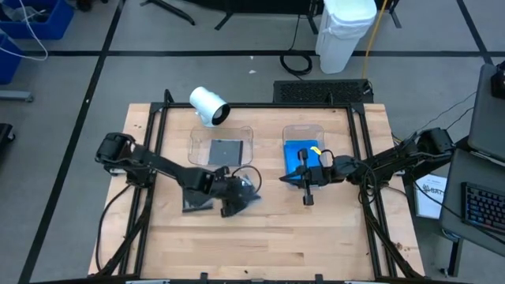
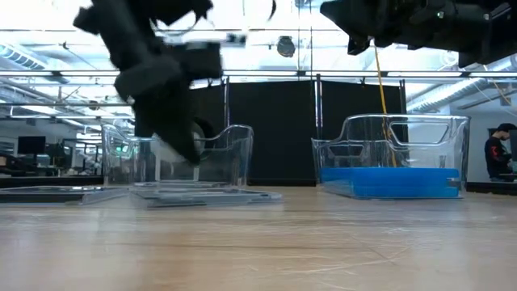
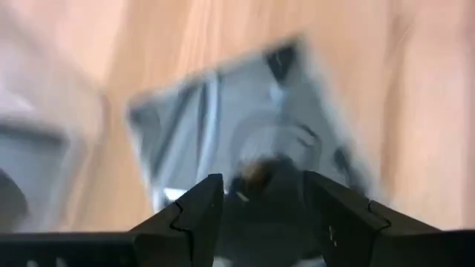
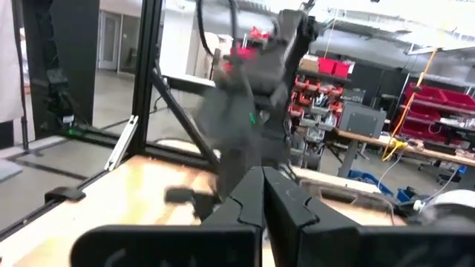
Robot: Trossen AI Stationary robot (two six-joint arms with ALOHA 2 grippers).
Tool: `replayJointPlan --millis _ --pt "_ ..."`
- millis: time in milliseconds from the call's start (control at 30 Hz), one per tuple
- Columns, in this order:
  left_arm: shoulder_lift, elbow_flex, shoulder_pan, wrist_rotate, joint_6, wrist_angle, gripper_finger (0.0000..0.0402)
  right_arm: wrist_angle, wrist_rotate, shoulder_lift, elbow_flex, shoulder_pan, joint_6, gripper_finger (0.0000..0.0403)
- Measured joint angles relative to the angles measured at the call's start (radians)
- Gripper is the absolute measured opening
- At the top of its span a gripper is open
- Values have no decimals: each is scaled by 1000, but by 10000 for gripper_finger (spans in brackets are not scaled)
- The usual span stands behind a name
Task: Pick & place jewel cases by type
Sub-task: Put the bottom black cd case into the left transparent bin
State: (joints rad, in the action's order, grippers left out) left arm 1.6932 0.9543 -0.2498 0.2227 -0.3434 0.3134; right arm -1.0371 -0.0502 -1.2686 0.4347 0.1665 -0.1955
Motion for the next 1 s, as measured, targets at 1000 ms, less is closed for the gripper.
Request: replayJointPlan --millis 1000 --pt "-4 -1 -159 106 -505 279 191 682 -54 -474 452 3 -167 0"
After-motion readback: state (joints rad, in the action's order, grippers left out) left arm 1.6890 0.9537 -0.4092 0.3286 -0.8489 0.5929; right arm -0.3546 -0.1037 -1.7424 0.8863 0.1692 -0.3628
